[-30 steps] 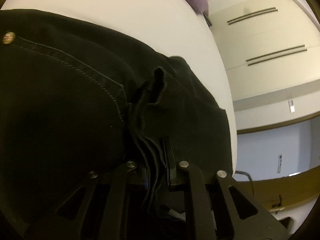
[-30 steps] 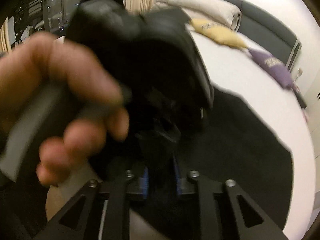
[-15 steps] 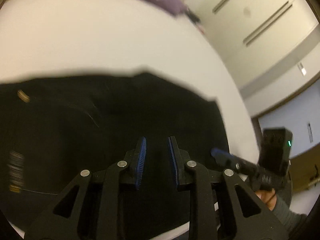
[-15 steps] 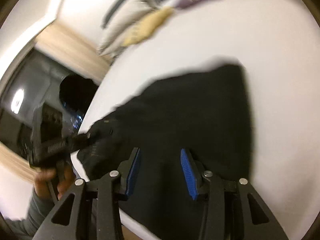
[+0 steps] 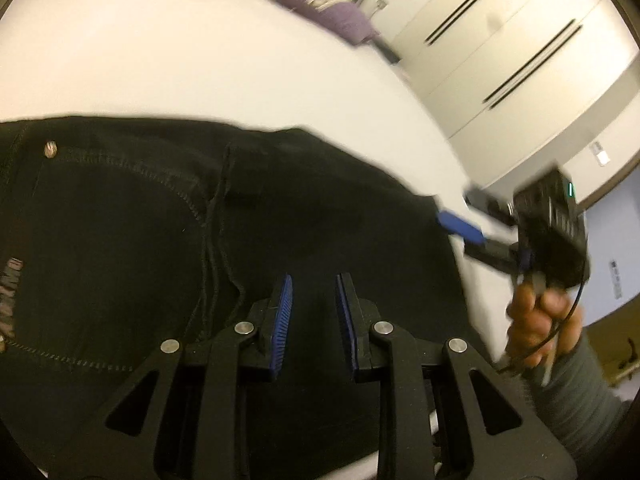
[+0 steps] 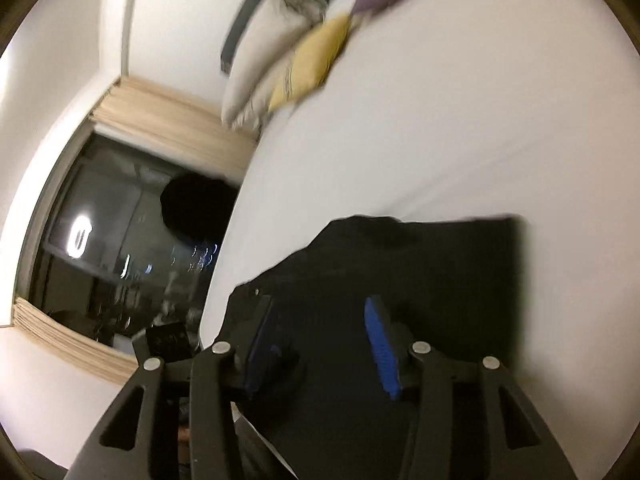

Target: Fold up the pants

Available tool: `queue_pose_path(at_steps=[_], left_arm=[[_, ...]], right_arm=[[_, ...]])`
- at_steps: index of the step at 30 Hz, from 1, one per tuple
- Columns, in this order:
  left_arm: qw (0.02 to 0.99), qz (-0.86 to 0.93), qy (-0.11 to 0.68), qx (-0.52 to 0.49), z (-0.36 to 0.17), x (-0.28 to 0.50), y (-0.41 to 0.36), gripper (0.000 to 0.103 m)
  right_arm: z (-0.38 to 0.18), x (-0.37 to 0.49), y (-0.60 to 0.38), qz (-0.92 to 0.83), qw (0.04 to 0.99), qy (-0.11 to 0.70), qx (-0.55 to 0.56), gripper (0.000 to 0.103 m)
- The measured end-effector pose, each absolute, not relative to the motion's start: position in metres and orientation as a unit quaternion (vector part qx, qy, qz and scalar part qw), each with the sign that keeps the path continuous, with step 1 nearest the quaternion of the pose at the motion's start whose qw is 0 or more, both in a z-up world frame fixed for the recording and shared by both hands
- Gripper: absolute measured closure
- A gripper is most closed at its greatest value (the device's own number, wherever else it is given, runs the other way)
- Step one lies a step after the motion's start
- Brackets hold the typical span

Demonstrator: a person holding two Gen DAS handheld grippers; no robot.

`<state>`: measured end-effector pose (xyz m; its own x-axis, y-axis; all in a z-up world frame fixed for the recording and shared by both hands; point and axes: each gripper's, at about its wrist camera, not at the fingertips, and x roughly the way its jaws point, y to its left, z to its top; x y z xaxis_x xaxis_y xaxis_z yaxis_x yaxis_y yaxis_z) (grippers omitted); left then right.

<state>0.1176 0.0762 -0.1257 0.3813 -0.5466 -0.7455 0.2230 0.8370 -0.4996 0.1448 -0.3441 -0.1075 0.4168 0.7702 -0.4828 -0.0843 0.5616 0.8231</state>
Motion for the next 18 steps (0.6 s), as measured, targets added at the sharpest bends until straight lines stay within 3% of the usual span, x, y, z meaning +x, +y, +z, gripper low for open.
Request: queue_pose_path(at_steps=[1, 3, 4, 6, 7, 8, 11, 16, 18], left_arm=[[0.809, -0.234, 0.513, -0.165, -0.136, 0.119, 0.082, 0.082], [0.811, -0.245, 0.497, -0.186, -0.141, 0.113, 0.094, 0.082], [0.81, -0.25, 0.494, -0.193, -0.142, 0.111, 0.099, 0.082], [0.808, -0.255, 0.491, -0.203, -0.142, 0.105, 0.106, 0.082], [0.808, -0.251, 0.492, -0.204, -0.138, 0.101, 0.11, 0.082], [0.81, -0.248, 0.49, -0.204, -0.136, 0.103, 0.117, 0.082], [0.831, -0.245, 0.463, -0.19, -0.124, 0.086, 0.12, 0.081], [0.833, -0.238, 0.455, -0.206, -0.149, 0.062, 0.124, 0.082], [0.838, -0.244, 0.444, -0.2, -0.152, 0.06, 0.127, 0.082]], right_arm=[[-0.117, 0.155, -0.339, 0.27, 0.753, 0.473, 0.368, 0.054], [-0.147, 0.175, -0.347, 0.241, 0.734, 0.509, 0.379, 0.074], [-0.153, 0.18, -0.354, 0.223, 0.733, 0.517, 0.382, 0.103], [-0.16, 0.183, -0.368, 0.196, 0.729, 0.521, 0.399, 0.103], [-0.149, 0.181, -0.372, 0.184, 0.739, 0.515, 0.393, 0.099], [-0.137, 0.18, -0.37, 0.179, 0.753, 0.51, 0.375, 0.087], [-0.108, 0.181, -0.343, 0.248, 0.743, 0.494, 0.377, 0.064], [-0.114, 0.202, -0.245, 0.317, 0.71, 0.529, 0.341, 0.05], [-0.14, 0.215, -0.225, 0.288, 0.702, 0.564, 0.327, 0.054]])
